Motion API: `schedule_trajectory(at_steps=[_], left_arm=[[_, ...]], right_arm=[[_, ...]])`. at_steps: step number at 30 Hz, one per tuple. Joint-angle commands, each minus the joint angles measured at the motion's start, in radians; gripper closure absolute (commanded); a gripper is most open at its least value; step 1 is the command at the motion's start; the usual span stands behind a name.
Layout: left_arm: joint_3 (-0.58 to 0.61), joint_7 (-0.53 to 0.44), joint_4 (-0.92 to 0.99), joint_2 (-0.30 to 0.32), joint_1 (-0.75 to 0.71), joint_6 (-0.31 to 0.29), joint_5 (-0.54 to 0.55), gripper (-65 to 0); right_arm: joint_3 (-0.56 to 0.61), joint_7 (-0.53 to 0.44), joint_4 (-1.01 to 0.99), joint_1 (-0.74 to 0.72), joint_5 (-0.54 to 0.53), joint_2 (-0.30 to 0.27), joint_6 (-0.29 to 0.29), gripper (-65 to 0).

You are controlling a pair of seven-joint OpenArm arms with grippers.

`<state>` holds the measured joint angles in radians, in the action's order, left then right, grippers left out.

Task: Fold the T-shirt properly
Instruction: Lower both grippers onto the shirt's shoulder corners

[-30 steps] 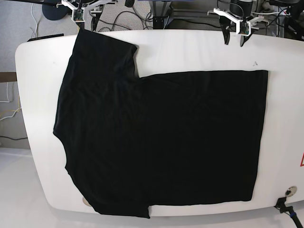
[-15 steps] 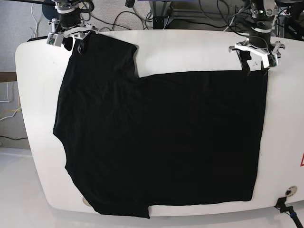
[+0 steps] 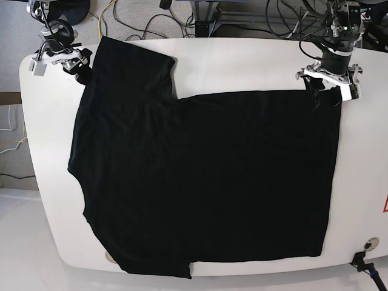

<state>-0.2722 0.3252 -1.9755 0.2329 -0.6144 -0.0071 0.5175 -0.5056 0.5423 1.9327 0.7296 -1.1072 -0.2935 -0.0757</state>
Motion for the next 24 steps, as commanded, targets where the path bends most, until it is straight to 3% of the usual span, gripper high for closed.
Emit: schedule_trajectory(at_steps=[1, 11, 24], left_arm=[[-0.005, -0.025, -0.014, 0.007, 0.000, -0.003, 0.002, -34.9], [-0.005, -0.024, -0.014, 0.007, 0.001, -0.003, 0.000, -34.8], [-0.005, -0.024, -0.012, 0.050, 0.001, -0.003, 0.000, -34.8]], right_arm=[[-0.011, 0.011, -0.020, 0.008, -0.043, -0.008, -0.017, -37.6], [-0.005, 0.031, -0.106, 0.015, -0.061, 0.004, -0.019, -37.2], [0.012, 0.118, -0.109, 0.008, -0.007, 0.081, -0.019, -37.2]])
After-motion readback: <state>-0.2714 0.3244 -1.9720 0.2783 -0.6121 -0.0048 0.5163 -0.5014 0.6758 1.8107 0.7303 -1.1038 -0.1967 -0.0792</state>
